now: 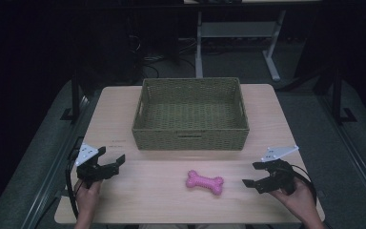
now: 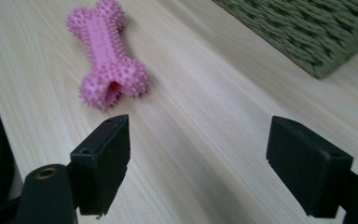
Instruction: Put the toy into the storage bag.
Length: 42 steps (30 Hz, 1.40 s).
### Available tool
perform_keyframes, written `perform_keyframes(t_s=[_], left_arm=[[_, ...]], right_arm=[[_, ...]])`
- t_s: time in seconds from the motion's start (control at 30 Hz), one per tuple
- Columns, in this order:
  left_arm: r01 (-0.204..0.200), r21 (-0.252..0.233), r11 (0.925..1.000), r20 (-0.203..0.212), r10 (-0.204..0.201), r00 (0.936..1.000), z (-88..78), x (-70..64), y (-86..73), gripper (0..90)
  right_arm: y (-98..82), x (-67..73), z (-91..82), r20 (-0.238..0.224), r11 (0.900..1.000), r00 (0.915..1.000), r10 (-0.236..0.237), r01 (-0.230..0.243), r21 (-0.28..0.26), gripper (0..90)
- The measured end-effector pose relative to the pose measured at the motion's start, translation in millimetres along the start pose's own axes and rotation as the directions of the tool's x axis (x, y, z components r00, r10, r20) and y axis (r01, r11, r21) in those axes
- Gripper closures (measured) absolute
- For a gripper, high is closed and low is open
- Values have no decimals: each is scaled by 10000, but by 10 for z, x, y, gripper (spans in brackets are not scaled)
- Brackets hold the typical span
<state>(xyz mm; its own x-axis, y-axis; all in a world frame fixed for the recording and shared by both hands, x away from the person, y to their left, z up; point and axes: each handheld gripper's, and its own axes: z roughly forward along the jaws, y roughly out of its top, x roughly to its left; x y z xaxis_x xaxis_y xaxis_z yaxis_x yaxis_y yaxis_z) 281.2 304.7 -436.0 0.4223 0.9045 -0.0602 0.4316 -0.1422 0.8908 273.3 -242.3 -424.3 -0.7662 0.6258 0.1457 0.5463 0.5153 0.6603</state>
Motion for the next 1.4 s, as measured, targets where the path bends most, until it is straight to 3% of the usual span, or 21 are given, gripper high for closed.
perform_keyframes(t_s=[0.43,0.93,1.4], left_arm=[[-3,-16,10000,-29,2,10000,-5,5,-2,139],[-20,-25,10000,-35,20,10000,-1,2,0,139],[-4,-55,10000,-26,4,10000,-4,4,2,139]], right_arm=[[310,88,85,-577,9942,9953,-776,816,704,202],[529,156,120,-865,9869,9890,-1201,1284,972,208],[763,258,247,-1147,9662,9733,-1986,2141,1435,208]])
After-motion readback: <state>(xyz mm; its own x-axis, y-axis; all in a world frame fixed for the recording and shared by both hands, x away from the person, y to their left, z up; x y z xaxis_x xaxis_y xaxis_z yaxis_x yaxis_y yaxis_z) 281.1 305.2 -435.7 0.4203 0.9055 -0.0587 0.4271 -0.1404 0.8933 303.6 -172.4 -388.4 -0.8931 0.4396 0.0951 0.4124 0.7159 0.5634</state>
